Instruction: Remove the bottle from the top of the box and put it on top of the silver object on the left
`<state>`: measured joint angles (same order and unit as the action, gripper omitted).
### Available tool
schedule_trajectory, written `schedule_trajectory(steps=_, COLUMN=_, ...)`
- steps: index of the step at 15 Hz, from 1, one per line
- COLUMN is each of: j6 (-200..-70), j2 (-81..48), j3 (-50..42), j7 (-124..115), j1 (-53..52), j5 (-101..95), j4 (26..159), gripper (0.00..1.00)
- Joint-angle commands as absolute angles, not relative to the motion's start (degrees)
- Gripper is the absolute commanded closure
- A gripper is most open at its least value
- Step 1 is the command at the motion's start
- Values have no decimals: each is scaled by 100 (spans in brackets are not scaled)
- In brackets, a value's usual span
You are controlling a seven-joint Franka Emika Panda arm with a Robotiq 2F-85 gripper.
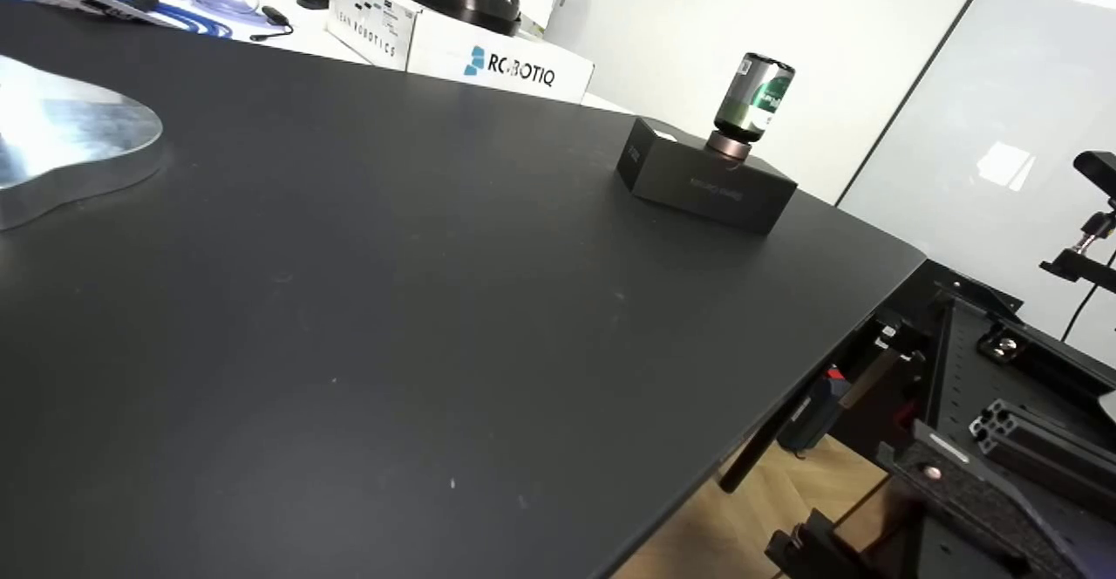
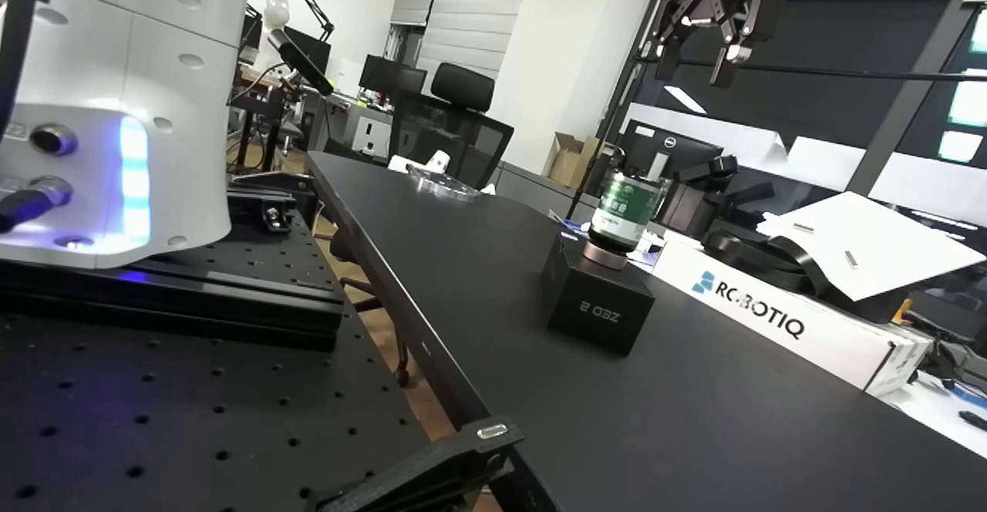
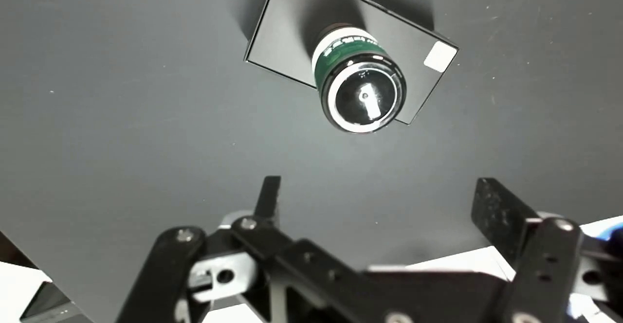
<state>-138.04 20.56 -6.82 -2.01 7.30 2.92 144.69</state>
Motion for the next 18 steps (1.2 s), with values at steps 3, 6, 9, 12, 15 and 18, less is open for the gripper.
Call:
schedule_trajectory(steps=3, j6=-14459, j2=999, j3=-229, j7=-1645, j1=998, j5=-406, j4=14221, gripper=0)
schedule_trajectory(steps=6, j6=-14604, j2=605, j3=-182, j7=-2135, j1=969, j5=-715, j4=14141, gripper=0)
schedule_trajectory(steps=9, j6=-14608, j2=353, j3=-204, j7=-2393, j1=886, j5=-870, j4=14089, gripper=0)
schedule_trajectory(steps=12, j6=-14561, j2=206, j3=-248, j7=-2580, j1=833, j5=-1031, j4=14067, gripper=0)
schedule_trajectory(steps=15, j6=-14546, j2=90, j3=-287, j7=-2730, j1=810, j5=-1166, j4=14055, gripper=0)
schedule_trajectory(steps=18, j6=-14531, j2=6, j3=-313, j7=-2812, j1=778, j5=-1238, j4=14078, gripper=0)
